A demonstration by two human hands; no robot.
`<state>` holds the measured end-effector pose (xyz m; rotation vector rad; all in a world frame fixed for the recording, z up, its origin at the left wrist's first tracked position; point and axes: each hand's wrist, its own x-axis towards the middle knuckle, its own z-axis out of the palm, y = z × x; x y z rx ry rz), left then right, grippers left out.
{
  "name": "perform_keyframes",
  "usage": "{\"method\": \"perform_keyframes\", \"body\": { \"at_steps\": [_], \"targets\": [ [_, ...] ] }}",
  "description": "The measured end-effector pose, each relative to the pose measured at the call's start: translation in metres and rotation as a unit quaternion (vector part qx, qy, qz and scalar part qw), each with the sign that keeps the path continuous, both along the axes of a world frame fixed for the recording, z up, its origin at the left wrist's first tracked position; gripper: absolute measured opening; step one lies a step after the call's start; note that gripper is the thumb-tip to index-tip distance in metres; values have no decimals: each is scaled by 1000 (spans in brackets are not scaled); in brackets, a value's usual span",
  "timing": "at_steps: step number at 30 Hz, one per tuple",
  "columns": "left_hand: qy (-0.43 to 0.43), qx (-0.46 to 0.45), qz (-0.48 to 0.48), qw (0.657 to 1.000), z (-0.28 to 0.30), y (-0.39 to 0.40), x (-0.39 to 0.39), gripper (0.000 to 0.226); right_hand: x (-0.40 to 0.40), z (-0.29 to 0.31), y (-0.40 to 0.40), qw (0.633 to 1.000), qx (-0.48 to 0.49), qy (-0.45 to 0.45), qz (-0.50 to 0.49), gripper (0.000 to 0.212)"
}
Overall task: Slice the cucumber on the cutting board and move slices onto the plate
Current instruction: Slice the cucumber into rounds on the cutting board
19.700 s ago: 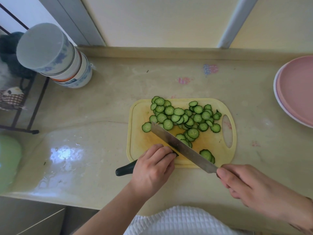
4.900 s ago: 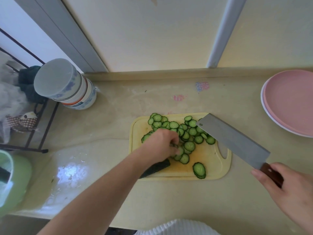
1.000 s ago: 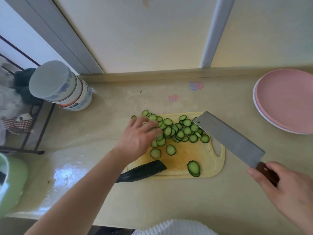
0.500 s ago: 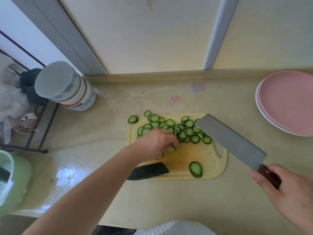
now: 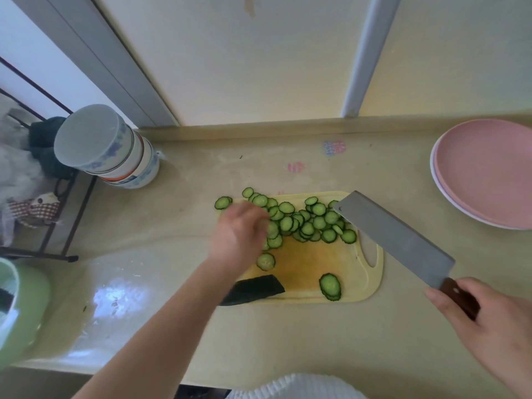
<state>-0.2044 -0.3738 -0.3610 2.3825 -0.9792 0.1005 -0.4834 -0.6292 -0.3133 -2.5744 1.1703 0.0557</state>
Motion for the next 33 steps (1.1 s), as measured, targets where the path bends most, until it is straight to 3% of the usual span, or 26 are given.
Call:
{"method": "perform_keyframes", "body": {
  "at_steps": [3,5,10,14,18,22,24,26,29,33],
  "targets": [
    [-46,93,-226,969,-5,-33,-57,17,0,3,2,1000,7,-3,-11,66],
    [-47,150,-287,945,-18,-45,-82,23,-1,4,4,1000,5,-5,-14,62],
    [-62,154,-313,935,-28,-46,-92,31,-2,6,5,1000,0,-1,-11,61],
    [-108,184,-324,922,-23,-44,-92,19,-3,3,7,1000,5,-6,-3,59],
    [-91,201,-333,917,-18,-43,-92,14,-1,4,6,1000,5,-9,0,61],
    [34,161,-241,956,3,-42,-69,18,3,9,6,1000,8,-13,3,63],
    [162,95,-92,978,20,-34,-42,12,3,8,4,1000,16,-12,2,62],
    [248,16,78,965,26,-19,-14,10,4,6,2,1000,20,-9,6,62],
    [253,-31,232,939,18,3,19,12,6,7,1,999,25,-16,20,61],
    [227,32,197,953,-5,10,35,14,11,8,0,999,34,-5,36,66]
  ]
}}
